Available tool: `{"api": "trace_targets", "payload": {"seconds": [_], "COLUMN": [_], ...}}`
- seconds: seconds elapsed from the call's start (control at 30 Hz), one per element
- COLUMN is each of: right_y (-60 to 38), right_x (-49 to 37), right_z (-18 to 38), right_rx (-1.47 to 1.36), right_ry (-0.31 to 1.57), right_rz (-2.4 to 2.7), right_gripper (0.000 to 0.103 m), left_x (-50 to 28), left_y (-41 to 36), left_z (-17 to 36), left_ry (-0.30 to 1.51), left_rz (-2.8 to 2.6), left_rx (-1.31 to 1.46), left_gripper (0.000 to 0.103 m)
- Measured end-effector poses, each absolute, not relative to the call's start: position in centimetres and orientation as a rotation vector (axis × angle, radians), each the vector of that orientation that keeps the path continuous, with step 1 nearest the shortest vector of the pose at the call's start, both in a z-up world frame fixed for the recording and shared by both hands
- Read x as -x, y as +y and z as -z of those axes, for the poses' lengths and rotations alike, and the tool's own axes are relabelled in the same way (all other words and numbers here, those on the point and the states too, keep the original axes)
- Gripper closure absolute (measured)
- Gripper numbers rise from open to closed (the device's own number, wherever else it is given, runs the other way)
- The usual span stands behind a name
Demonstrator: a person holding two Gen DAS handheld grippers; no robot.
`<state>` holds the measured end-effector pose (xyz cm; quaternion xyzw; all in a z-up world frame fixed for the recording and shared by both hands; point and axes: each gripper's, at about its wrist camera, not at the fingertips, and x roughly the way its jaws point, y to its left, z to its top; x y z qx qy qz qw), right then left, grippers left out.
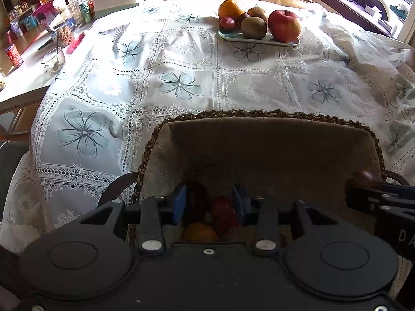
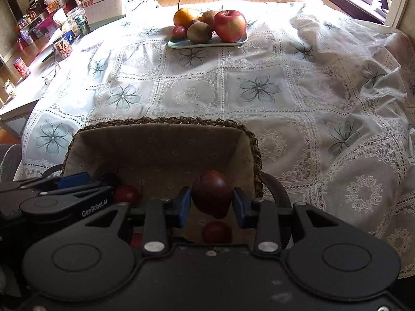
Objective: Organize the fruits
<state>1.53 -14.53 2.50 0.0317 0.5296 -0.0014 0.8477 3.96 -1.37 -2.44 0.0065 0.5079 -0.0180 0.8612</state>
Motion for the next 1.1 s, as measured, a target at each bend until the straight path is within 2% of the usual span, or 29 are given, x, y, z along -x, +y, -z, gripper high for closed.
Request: {"api": "trace_targets", "payload": {"seconds": [1.1], "right_y": [-13.7], "right_x": [1.0], "right_z": [-3.3], "right_rx": [-0.020], "right_ry": [1.100], "right_rz": [-0.013], "right_gripper": [0.066], "left_x": [-0.9], "left_y": [-0.4], "left_z": [0.2], "left_ry": [1.007], "left_rz": [0.034], "left_rx": [-0.014], "left_gripper": [0.055]}}
